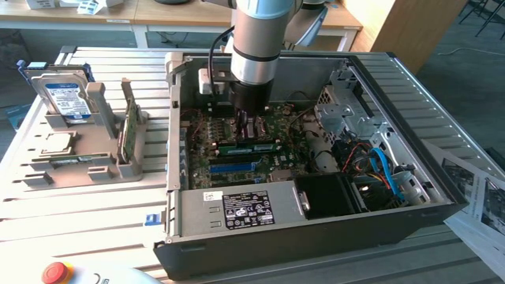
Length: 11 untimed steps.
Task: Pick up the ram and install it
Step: 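Press down the ram until it locks into place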
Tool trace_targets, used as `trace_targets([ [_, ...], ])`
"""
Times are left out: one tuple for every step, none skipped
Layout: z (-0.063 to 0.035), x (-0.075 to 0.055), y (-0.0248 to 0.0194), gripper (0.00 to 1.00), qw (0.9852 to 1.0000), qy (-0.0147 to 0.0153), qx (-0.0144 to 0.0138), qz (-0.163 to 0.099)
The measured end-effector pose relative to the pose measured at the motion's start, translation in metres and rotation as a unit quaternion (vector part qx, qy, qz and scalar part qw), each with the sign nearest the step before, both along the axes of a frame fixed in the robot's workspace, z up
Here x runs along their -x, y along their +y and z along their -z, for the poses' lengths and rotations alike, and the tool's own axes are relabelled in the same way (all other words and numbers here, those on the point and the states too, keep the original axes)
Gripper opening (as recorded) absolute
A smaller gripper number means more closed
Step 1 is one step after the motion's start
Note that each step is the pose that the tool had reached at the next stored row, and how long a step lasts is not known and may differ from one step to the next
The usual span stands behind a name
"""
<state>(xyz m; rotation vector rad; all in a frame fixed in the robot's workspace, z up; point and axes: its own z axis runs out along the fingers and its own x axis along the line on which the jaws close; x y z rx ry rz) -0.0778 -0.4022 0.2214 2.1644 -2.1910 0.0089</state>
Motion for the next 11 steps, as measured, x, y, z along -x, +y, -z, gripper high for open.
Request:
trace_targets([
  [0.0,0.0,0.0,0.11,1.0,0.0,0.0,0.0],
  [0.0,0.0,0.0,0.11,1.0,0.0,0.0,0.0],
  [0.0,0.0,0.0,0.11,1.0,0.0,0.0,0.0],
  [-0.0002,0.0,0.0001,0.11,1.0,-0.0001,-0.0002,0.0],
  [-0.0006,-0.0001,0.0001,0.11,1.0,-0.0002,-0.0004,0.0],
  [-0.0011,-0.0002,0.0002,0.11,1.0,-0.0006,-0.0008,0.0],
  [-0.0019,-0.0002,0.0002,0.11,1.0,-0.0006,-0.0007,0.0],
  [-0.0032,-0.0001,0.0001,0.11,1.0,-0.0001,-0.0002,0.0],
  [-0.0043,-0.0001,0.0,0.11,1.0,-0.0001,-0.0002,0.0],
  [-0.0054,-0.0001,0.0,0.11,1.0,-0.0001,-0.0001,0.0],
  [-0.0066,-0.0001,0.0,0.11,1.0,-0.0001,-0.0001,0.0],
])
